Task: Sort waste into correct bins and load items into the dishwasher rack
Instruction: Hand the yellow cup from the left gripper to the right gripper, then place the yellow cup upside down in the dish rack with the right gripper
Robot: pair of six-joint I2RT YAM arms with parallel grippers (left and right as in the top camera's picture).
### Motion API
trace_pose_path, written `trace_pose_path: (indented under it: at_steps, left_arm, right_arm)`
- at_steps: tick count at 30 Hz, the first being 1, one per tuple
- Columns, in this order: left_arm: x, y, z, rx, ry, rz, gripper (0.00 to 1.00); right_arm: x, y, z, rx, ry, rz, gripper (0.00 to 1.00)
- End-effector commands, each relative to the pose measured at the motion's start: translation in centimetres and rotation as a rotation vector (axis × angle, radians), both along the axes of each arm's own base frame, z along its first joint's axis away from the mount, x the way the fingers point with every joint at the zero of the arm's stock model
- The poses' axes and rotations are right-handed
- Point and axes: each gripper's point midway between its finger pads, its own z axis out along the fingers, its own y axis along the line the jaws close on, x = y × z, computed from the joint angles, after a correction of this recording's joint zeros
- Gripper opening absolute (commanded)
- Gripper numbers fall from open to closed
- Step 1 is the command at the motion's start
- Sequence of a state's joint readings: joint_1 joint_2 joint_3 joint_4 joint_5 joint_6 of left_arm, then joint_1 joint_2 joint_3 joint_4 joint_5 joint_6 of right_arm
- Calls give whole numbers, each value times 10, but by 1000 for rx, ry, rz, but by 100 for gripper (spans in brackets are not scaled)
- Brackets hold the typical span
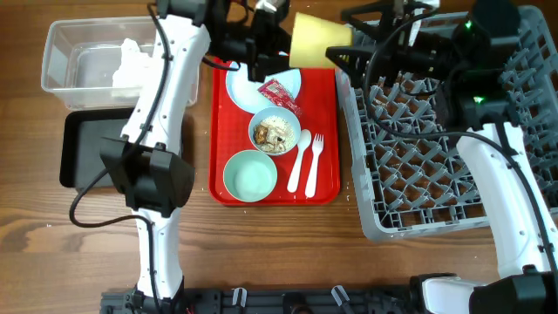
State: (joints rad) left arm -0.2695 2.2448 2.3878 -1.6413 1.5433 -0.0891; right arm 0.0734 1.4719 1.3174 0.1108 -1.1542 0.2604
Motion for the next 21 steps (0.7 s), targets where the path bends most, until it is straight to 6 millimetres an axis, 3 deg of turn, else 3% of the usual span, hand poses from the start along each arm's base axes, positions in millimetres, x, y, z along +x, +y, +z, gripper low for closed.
trace_pose_path:
  at_steps: [1,4,6,8,12,13,14,16,17,21]
  left_arm:
    - [-14,3,14,-3,-107,-3,4]
    - [-14,3,14,-3,-107,-3,4]
    - [-14,3,14,-3,-107,-3,4]
    - [-14,3,14,-3,-108,-4,4]
    - [-14,3,14,-3,-112,-4,4]
    - [-13,3,12,4,-114,-4,6]
    - [-13,3,11,13,-116,-3,14]
    - [-13,4,10,19,-119,-3,28]
    - [-12,5,10,19,-119,2,36]
    - [3,17,5,35,-181,39,41]
  right_arm:
    - [2,-4,1,-6,-22,6,99]
    - [-10,9,-5,-3,-5,109,92]
    - [-16,23,-22,2,44,216,89]
    - [-19,28,-31,6,73,274,80]
    - [-19,28,-28,9,55,279,61]
    - [-19,28,-25,18,72,278,53]
    - [-18,25,-22,26,82,274,52]
    - [-15,16,-16,38,97,254,52]
    - [-8,-1,-13,50,124,208,52]
    - [21,-74,-25,98,291,-2,47]
